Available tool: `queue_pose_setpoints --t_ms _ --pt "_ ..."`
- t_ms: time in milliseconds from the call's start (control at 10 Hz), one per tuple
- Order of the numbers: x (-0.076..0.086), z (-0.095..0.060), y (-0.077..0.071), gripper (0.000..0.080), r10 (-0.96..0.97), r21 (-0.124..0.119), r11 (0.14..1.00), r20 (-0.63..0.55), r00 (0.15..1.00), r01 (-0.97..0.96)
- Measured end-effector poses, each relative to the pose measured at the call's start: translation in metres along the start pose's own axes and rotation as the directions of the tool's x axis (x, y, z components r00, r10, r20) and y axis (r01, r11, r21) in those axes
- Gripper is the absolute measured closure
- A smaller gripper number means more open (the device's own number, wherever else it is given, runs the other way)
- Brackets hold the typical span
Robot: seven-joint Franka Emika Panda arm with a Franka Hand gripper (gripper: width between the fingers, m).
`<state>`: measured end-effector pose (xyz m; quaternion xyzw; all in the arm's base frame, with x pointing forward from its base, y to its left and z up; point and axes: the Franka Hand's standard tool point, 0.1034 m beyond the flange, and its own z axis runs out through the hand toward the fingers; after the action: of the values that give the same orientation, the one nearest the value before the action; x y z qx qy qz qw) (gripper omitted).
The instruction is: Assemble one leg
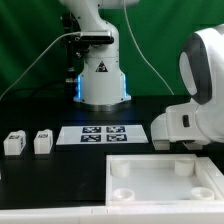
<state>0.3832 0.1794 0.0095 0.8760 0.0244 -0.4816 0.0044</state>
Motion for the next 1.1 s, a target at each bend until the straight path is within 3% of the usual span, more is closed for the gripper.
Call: queue_pose_setpoints --t_ms 200,400,600,700,900,1000,1100 --pt "-0.01 -0.032 0.004 0.0508 -0.034 -0.01 0.999 -0.046 0.998 0.033" --pt "-0.039 -0.076 0.014 0.0508 -0.07 -0.009 0.998 -0.137 0.988 0.07" --pt "-0.063 -0.105 0.034 0.0508 -0.062 0.009 0.998 -0.152 0.986 0.064" --pt "-0.062 -0.124 0.044 0.0508 -0.059 0.027 0.997 -0.227 0.972 0.067" --pt "-0.07 -0.173 0.065 0.0508 -0.019 0.059 0.997 -0.492 0.871 0.055" --pt "-0.068 -0.184 0.068 0.0508 -0.005 0.064 0.997 -0.586 0.81 0.052" --pt "-0.066 -0.184 0.067 0.0508 -0.001 0.061 0.997 -0.65 0.76 0.053"
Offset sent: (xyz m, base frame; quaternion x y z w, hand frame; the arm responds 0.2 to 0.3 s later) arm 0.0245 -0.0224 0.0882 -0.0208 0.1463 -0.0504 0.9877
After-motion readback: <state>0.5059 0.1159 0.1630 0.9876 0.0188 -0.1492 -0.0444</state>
